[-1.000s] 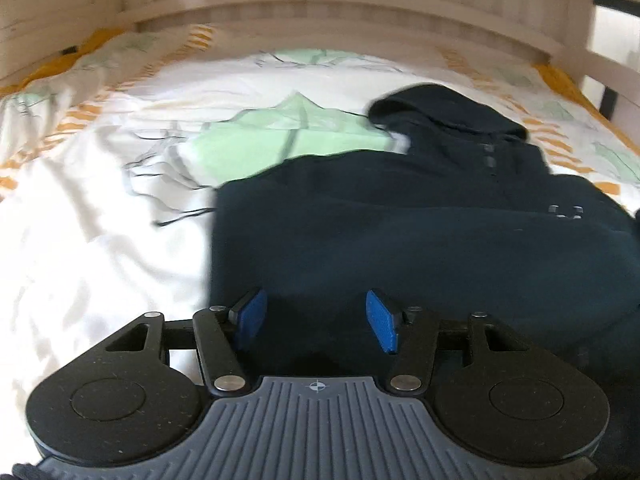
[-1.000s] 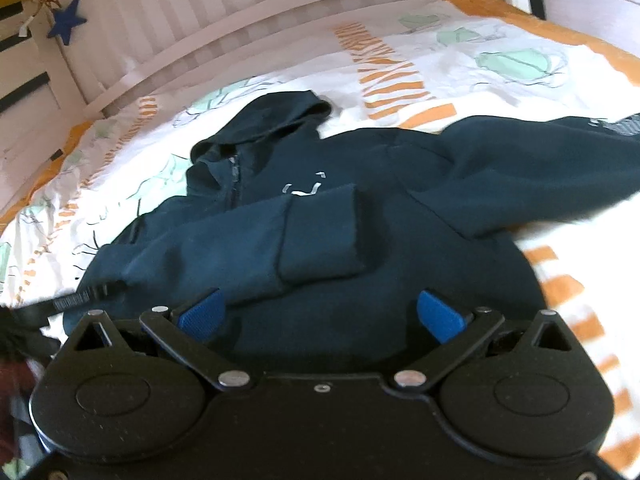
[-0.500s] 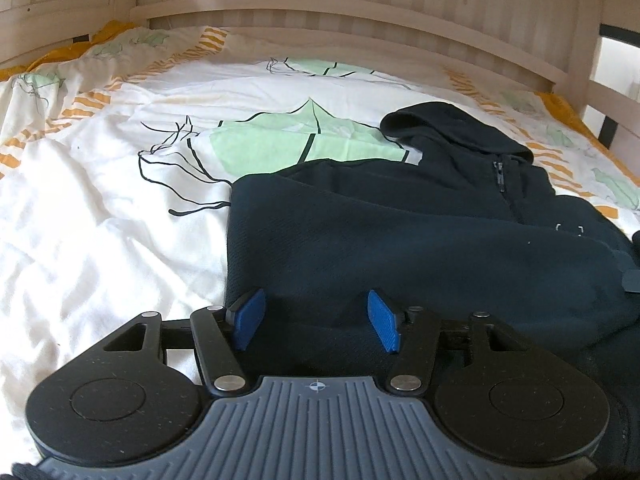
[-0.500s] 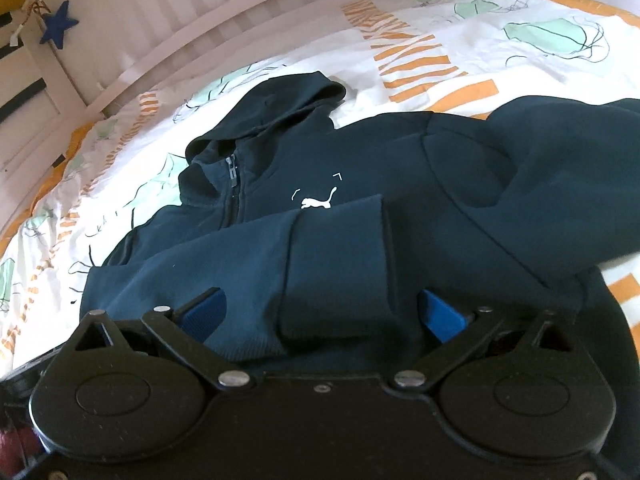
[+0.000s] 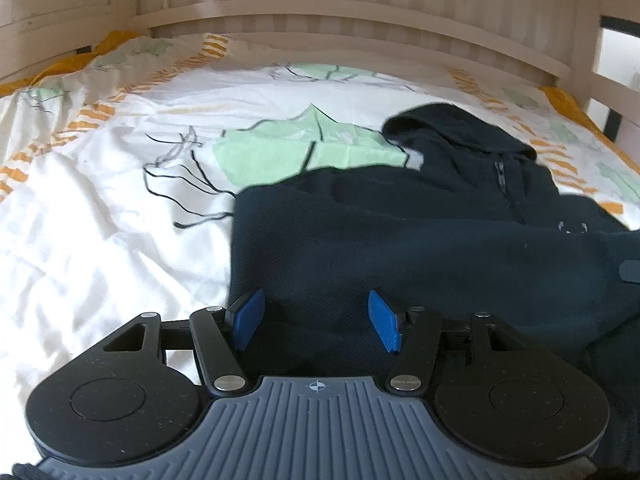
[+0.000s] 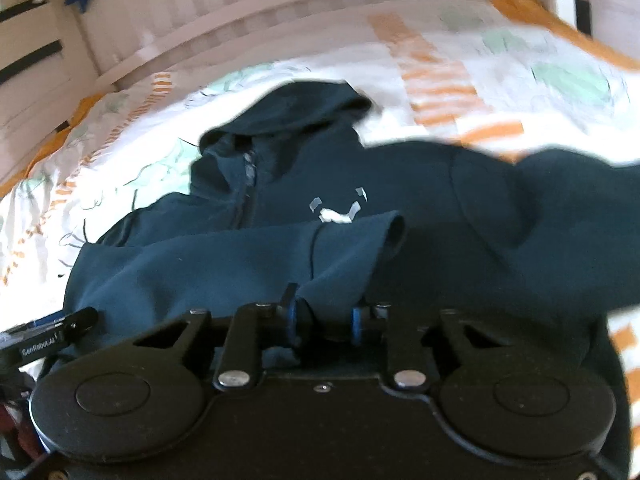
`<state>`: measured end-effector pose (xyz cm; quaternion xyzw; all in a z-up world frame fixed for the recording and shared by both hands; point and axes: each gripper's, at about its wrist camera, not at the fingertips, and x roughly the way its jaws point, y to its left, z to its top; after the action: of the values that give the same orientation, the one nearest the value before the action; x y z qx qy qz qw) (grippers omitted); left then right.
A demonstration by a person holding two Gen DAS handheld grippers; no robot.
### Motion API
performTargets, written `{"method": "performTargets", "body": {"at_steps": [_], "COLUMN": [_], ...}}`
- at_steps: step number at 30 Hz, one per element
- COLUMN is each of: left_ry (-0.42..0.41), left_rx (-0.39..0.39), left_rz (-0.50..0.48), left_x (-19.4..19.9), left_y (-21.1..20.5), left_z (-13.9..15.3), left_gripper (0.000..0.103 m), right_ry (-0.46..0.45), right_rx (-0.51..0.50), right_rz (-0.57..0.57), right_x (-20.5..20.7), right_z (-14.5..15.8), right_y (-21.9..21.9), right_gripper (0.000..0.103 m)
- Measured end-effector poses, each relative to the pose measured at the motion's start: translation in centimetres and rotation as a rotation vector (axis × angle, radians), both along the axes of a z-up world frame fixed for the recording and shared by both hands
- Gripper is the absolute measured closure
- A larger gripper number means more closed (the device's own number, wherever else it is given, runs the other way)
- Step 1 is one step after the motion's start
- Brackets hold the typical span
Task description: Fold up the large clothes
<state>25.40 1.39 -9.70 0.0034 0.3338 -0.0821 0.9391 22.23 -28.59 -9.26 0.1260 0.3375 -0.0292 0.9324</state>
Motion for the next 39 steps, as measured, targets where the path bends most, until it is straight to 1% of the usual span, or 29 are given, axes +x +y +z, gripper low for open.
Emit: {"method": "performTargets", "body": {"at_steps": [2,4,5,6,7,8,9,11,12,13,15,18,20,23,28,33,36,39], "left_ry": [-0.007,0.014,0.032,0.04,0.025,0.003,-0.008,-0.015,-0.02,-0.026,-0.033,-0.028,-0.025,-0.028,-0.031,-0.015,-0.005,-0.004], "left_rx": [-0.029,-0.053,-0.053,-0.039,-0.009,0.018,0.039,0.101,0.122,0.139,0.137,0.099,0.086,0.095,0.121,0.091,0.069,0.069], "left_rz": [0.031,0.052,0.055,0.05,0.036,0.021,0.01,0.004,0.004,0.006,0.011,0.015,0.018,0.025,0.039,0.05,0.053,0.052], "left_x": [-0.1,0.2,0.3,0.4,0.3,0.1,-0.1,-0.1,-0.1,-0.1,-0.3,-0.1,0.0,0.1,0.2,0.5,0.6,0.6], "left_y": [0.2,0.3,0.3,0.0,-0.4,-0.8,-1.2,-2.2,-2.5,-2.8,-2.7,-2.1,-2.0,-2.1,-2.4,-1.9,-1.6,-1.5], "left_z": [0.5,0.4,0.0,-0.4,-0.9,-1.2,-1.4,-1.6,-1.7,-1.8,-1.9,-2.1,-2.2,-2.3,-2.5,-2.6,-2.6,-2.5], "left_gripper": [0.046,0.044,0.042,0.04,0.037,0.031,0.026,0.023,0.021,0.021,0.019,0.017,0.016,0.013,0.008,0.003,0.003,0.003], "right_ry": [-0.044,-0.032,-0.01,0.019,0.038,0.047,0.037,-0.012,-0.022,-0.024,-0.014,-0.001,-0.01,-0.022,-0.038,-0.043,-0.042,-0.04], "right_rx": [-0.026,-0.041,-0.047,-0.056,-0.063,-0.067,-0.066,-0.07,-0.077,-0.088,-0.125,-0.188,-0.184,-0.153,-0.169,-0.174,-0.174,-0.172], "right_rz": [0.009,0.012,0.005,-0.01,-0.024,-0.041,-0.055,-0.063,-0.062,-0.053,-0.025,-0.003,-0.004,-0.005,-0.012,-0.016,-0.016,-0.015], "right_x": [-0.1,0.5,0.9,1.2,1.2,1.1,0.7,-0.3,-0.6,-0.5,-0.2,0.5,0.4,0.2,0.1,0.0,0.1,0.1], "right_z": [0.8,0.8,0.3,-0.4,-1.1,-1.7,-2.3,-3.0,-3.1,-3.2,-3.5,-3.8,-4.0,-4.4,-4.8,-4.9,-4.9,-4.8], "right_y": [0.1,0.0,-0.1,-0.3,-0.4,-0.6,-0.8,-0.9,-0.7,-0.4,0.3,1.4,1.3,1.0,1.3,1.4,1.4,1.4], "right_gripper": [0.069,0.068,0.063,0.055,0.051,0.045,0.04,0.036,0.03,0.026,0.012,0.004,0.003,0.002,0.001,0.001,0.001,0.001]}}
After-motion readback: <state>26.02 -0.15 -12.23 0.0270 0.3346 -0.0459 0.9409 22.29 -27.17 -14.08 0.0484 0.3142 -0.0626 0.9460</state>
